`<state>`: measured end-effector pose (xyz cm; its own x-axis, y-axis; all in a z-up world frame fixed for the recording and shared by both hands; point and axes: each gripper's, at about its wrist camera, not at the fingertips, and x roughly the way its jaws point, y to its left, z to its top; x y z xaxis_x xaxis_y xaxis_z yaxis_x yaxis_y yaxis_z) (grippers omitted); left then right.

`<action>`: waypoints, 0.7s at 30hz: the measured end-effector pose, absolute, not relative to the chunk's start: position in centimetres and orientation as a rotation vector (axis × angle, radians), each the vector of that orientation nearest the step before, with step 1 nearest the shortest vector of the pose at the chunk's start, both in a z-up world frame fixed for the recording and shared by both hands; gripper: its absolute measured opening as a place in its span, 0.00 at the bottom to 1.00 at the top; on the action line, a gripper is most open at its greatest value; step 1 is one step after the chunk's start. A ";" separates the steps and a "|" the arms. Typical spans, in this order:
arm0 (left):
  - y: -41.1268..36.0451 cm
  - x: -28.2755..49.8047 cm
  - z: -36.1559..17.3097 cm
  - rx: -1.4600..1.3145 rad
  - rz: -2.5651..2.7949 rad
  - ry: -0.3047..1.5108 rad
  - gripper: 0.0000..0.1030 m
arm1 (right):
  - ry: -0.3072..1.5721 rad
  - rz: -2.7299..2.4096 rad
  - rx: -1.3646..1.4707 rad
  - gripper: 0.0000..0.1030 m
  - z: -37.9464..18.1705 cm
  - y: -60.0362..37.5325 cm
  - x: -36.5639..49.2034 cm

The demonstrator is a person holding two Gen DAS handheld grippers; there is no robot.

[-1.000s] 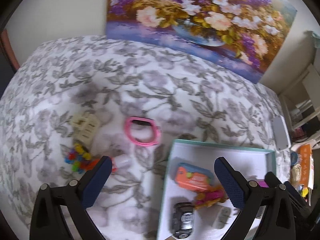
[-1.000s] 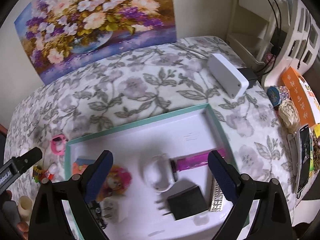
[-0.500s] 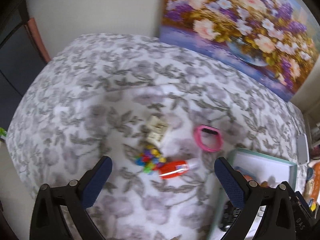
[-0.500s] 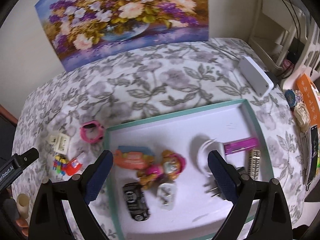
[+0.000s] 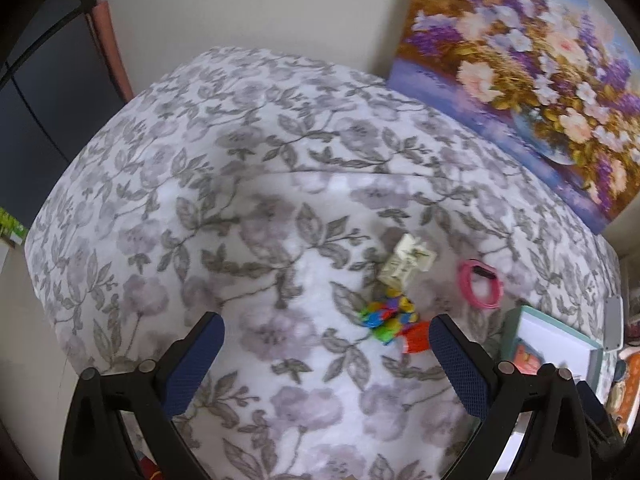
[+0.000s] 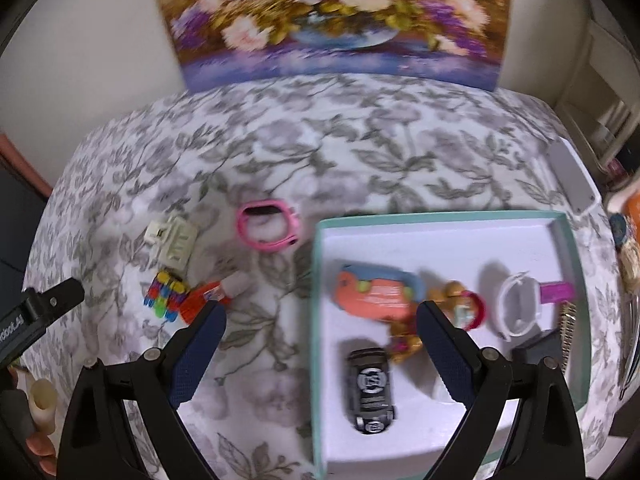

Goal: Organize rigid objects
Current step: 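Reach the right gripper to the orange glue bottle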

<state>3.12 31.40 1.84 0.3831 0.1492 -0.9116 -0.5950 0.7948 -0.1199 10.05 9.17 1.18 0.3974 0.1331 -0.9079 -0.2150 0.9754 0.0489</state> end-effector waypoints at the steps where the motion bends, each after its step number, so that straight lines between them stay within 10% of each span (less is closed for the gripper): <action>1: 31.7 3.2 1.4 -0.477 0.502 1.091 1.00 | 1.145 0.233 -0.091 0.93 0.8 9.8 10.0; 21: 35.0 4.5 -4.9 -0.648 0.567 1.210 1.00 | 1.202 0.407 -0.229 0.93 -5.3 16.7 10.1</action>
